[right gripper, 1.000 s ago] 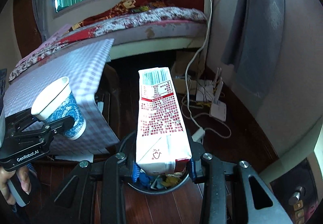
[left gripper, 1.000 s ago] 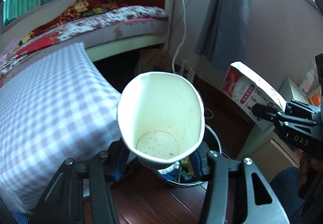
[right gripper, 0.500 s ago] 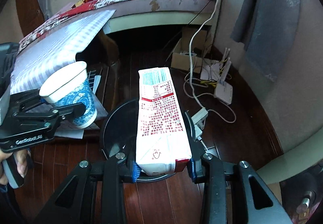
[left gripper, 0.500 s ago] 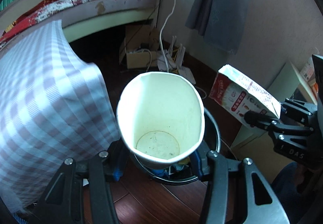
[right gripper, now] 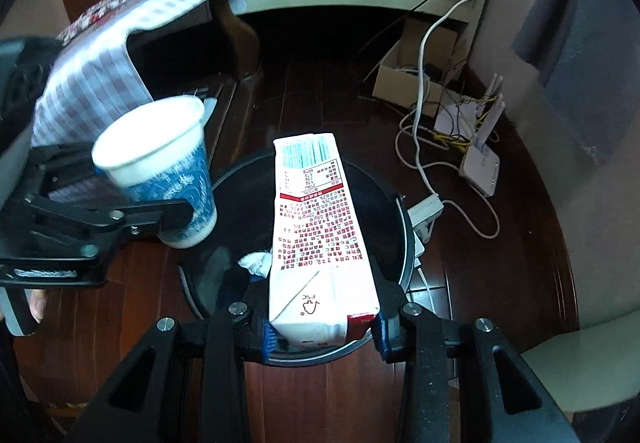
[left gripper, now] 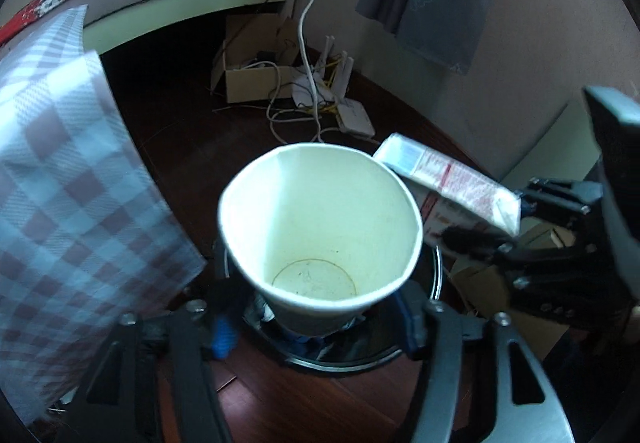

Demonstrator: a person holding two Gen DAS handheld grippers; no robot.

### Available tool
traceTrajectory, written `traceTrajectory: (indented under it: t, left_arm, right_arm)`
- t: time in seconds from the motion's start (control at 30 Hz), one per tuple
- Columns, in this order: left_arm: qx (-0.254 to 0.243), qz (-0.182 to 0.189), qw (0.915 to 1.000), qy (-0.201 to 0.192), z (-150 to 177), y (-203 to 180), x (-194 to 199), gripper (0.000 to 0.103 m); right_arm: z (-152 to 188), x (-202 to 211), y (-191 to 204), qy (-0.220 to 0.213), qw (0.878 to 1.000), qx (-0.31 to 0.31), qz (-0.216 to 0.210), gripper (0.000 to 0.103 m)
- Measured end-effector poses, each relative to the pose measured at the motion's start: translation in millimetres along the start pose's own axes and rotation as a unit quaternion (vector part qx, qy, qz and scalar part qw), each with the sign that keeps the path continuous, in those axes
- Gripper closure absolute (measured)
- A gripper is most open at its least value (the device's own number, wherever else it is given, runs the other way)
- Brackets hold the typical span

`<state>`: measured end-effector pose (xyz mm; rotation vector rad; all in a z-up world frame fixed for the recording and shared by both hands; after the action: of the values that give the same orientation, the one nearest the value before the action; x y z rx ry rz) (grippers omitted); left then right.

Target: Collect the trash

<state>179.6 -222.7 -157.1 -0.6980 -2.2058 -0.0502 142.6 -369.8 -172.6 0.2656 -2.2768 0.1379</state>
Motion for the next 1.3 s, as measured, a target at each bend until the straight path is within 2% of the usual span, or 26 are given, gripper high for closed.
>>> traceTrajectory:
  t: [0.03, 0.1, 0.33, 0.47, 0.77, 1.3]
  left_arm:
    - [0.009, 0.001, 1.0000, 0.003, 2.5, 2.1, -3.9, 0.006]
    - [0.006, -0.016, 0.9998, 0.005, 7.4, 5.0, -6.8, 0.006]
    - [0.018, -0.091, 0.9956, -0.011, 24.8, 16.8, 1.7, 0.002]
    - [0.024, -0.108, 0.9937, -0.015, 31.6, 22.5, 9.1, 0.002]
    - [0.036, -0.124, 0.9908, -0.040, 34.3, 31.4, 42.7, 0.002]
    - [0.051, -0.141, 0.9869, -0.060, 31.0, 45.9, 71.2, 0.001]
  right_arm:
    - [4.6, -6.1, -5.6, 0.006, 1.000, -0.005, 0.022, 0.023]
    - [11.1, -10.6, -16.3, 0.014, 0.999, -0.030, 0.029, 0.002]
    - [18.0, -6.4, -35.3, 0.016, 0.995, -0.076, 0.061, 0.001]
    - [16.9, -5.7, -31.6, 0.016, 0.995, -0.080, 0.061, 0.001]
    - [8.4, 8.3, -4.7, -0.003, 0.996, -0.069, 0.056, 0.001]
    - [-13.9, 35.2, 38.8, -0.034, 0.997, -0.048, 0.055, 0.001]
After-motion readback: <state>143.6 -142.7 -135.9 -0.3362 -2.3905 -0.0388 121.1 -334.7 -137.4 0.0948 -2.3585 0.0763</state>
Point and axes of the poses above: each gripper's, at about its wrist camera, not at the fingertips, and x roughly against the way its jaws point, y to its left, z to its underside, the point moved 1 cm from there along -x, roughly the way its jaws point, and after that the axes turned 10 degrees about -y, right-handed, at the moved point
